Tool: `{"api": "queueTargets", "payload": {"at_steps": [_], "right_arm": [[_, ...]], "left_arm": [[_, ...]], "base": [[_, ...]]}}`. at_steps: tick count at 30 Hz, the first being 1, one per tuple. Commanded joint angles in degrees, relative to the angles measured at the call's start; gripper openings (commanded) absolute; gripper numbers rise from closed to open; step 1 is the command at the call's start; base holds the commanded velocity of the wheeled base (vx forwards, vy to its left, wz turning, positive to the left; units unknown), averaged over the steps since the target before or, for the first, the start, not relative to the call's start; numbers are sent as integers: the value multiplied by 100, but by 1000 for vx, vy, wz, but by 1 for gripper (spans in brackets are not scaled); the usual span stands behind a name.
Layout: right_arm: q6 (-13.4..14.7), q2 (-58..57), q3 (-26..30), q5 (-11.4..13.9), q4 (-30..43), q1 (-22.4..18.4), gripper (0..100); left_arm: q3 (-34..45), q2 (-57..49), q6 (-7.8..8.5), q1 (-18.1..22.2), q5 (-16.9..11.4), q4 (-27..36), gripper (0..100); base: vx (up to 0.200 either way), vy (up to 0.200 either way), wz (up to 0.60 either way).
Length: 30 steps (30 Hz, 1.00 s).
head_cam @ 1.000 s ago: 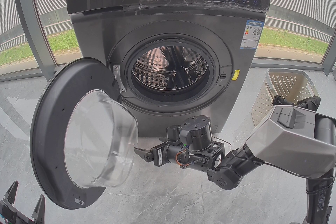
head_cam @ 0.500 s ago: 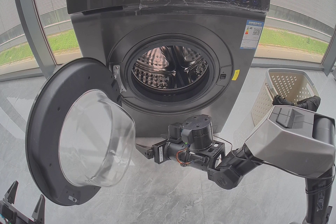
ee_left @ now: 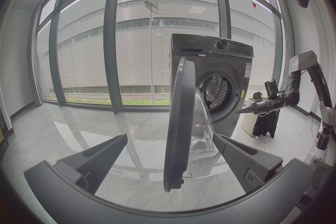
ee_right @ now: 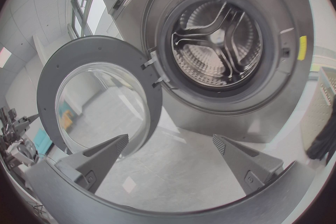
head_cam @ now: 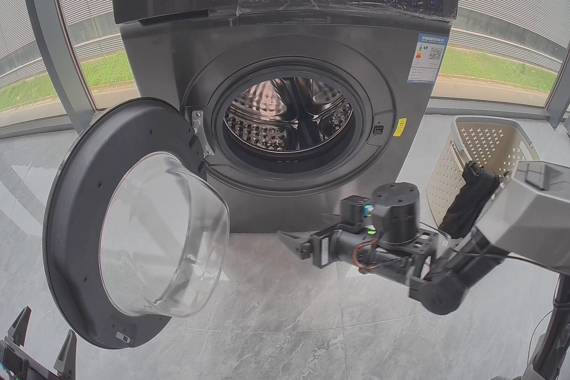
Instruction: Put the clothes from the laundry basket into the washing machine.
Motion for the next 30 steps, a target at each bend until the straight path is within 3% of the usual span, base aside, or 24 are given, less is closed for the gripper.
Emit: {"api": "queueTargets", "payload": {"at_steps": [1,9,12,21,26,27,28,29,30], "right_arm": [[-735,-1779,1876,-27,-793,-1003,100],[-981,-3563,3370,-53,-942,-1671,100],[-1175,-4099,3748,-80,-951,-2014,100],[-1236,-5505,4732,-36,-854,-2875,100],[-1263,-6666,4732,-62,60,-2972,100],[-1342,-7228,4732,-44,737,-3060,100],[-1342,-7228,4732,-44,737,-3060,100],[-1421,-7966,4732,-27,1738,-3227,100],[-1430,-8397,4732,-27,2231,-3306,100]], "left_arm": [[92,-95,0,2,2,0,100],[92,-86,-17,2,-7,0,100],[92,-86,-17,-7,-7,0,100],[92,-95,-9,-7,-7,0,100],[92,-95,-9,-7,2,0,100],[92,-95,0,-7,2,0,100],[92,-95,0,-7,2,0,100],[92,-95,9,2,2,0,100],[92,-86,0,2,2,0,100]], "base": [[0,0,0],[0,0,0],[0,0,0],[0,0,0],[0,0,0],[0,0,0],[0,0,0],[0,0,0],[0,0,0]]}}
